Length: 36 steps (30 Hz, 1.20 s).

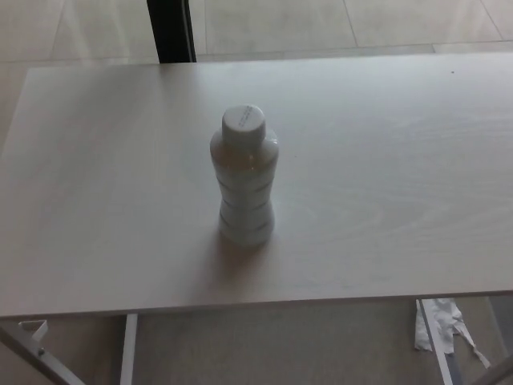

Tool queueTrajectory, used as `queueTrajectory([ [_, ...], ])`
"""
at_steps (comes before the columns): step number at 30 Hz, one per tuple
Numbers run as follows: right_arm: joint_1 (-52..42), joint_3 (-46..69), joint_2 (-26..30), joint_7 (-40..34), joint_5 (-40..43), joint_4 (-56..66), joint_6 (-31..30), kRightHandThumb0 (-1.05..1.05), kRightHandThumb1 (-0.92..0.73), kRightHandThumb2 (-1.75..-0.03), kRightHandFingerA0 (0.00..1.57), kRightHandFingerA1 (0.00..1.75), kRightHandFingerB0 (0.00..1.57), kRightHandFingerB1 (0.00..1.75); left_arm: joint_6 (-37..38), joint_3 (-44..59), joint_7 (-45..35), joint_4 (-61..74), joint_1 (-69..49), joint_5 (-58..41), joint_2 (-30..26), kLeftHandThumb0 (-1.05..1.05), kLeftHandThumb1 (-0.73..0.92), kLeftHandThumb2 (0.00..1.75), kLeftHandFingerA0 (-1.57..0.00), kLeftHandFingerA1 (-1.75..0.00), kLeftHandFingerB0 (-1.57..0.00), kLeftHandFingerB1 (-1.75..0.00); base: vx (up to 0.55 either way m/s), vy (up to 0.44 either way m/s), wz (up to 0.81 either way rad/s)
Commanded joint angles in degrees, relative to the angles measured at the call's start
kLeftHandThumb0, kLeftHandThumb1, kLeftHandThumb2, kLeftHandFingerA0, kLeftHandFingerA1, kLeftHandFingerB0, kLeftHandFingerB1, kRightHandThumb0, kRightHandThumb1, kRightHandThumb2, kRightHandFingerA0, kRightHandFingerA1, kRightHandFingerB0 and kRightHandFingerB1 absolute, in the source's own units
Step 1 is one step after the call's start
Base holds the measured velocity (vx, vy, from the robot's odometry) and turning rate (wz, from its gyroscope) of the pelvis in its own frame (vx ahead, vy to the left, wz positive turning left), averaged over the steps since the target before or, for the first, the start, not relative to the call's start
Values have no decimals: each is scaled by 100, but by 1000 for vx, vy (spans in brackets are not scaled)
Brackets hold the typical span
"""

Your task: Pick up a bottle and hand it

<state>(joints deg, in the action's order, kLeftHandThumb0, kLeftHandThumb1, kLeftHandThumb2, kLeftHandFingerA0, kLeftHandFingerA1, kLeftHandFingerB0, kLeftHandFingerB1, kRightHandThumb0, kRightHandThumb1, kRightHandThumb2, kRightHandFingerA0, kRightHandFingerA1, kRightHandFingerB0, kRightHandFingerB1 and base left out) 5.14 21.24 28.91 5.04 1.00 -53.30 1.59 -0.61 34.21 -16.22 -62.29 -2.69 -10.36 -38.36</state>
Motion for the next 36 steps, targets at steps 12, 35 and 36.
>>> queueTrajectory([
  [12,133,42,121,146,251,-198,234,-61,-59,-58,40,65,32,40,-96,65,1164,2377,1101,76,-712,-93,37,84,-55,-92,-32,-74,0,0,0],
  [35,271,38,225,256,289,-192,159,-62,-57,-57,38,67,33,44,-1897,-3817,377,6274,2822,241,1758,-78,42,83,-22,-54,-15,-44,0,0,0],
  [36,277,73,192,268,340,-158,119,-64,-43,-87,48,73,28,54,-1798,-4029,337,6269,2779,251,1976,-76,41,82,-19,-54,-12,-45,0,0,0],
])
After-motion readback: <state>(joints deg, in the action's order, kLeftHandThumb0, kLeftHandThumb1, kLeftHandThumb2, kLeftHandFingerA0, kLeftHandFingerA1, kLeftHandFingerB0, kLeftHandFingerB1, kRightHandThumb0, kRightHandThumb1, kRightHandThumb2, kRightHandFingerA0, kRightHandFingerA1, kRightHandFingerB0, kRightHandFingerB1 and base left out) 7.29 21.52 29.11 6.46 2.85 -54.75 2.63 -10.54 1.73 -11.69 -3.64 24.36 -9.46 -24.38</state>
